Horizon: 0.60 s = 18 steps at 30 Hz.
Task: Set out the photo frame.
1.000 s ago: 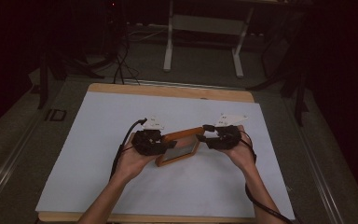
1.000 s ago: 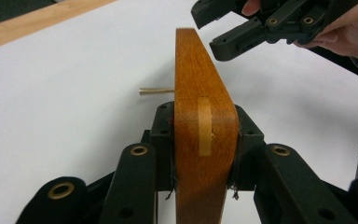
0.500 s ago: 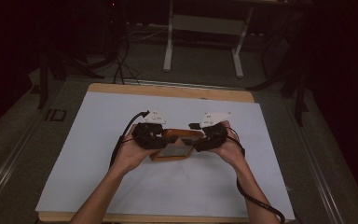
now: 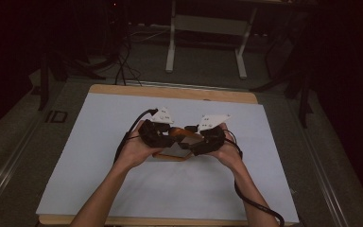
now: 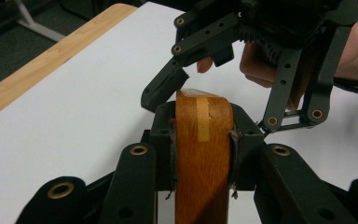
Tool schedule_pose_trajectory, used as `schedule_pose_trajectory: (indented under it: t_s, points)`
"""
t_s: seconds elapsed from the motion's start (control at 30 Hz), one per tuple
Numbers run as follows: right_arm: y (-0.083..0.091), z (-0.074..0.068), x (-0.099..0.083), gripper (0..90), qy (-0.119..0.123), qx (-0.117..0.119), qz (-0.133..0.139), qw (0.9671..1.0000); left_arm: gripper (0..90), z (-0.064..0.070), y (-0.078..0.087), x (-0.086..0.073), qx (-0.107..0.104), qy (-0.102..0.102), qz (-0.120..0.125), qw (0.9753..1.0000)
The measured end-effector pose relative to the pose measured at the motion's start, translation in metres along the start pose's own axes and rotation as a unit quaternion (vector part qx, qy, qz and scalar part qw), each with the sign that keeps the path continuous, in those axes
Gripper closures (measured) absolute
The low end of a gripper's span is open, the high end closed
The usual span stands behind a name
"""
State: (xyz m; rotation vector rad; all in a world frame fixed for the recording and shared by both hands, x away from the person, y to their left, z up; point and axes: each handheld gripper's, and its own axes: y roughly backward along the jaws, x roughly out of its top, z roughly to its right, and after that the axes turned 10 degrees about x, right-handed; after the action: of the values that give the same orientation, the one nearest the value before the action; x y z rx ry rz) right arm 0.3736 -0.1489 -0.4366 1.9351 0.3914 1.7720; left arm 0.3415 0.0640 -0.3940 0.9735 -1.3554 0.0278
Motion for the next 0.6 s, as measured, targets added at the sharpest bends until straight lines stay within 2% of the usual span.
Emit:
schedule_pose_trajectory:
  t_s: [0.1,0.23,0.37,0.47,0.6]
  points:
    - [0.003,0.000,-0.002,37.7,0.004,0.000,0.002,1.0000,66.9,-0.001,-0.001,0.001,-0.009,0.009,0.003,0.9999]
    - [0.012,0.000,-0.007,52.7,0.005,0.008,0.006,0.9999,59.6,-0.005,-0.001,0.000,-0.020,0.029,0.010,0.9993]
    - [0.017,-0.002,-0.010,62.3,0.010,0.018,0.006,0.9998,53.9,-0.009,-0.002,0.000,-0.031,0.042,0.016,0.9985]
    - [0.017,-0.005,-0.010,63.7,0.021,0.010,0.001,0.9997,51.3,-0.011,-0.002,-0.001,-0.036,0.054,0.025,0.9976]
    - [0.018,-0.006,-0.010,65.9,0.024,0.006,-0.003,0.9997,44.7,-0.015,0.003,-0.003,-0.022,0.065,0.035,0.9970]
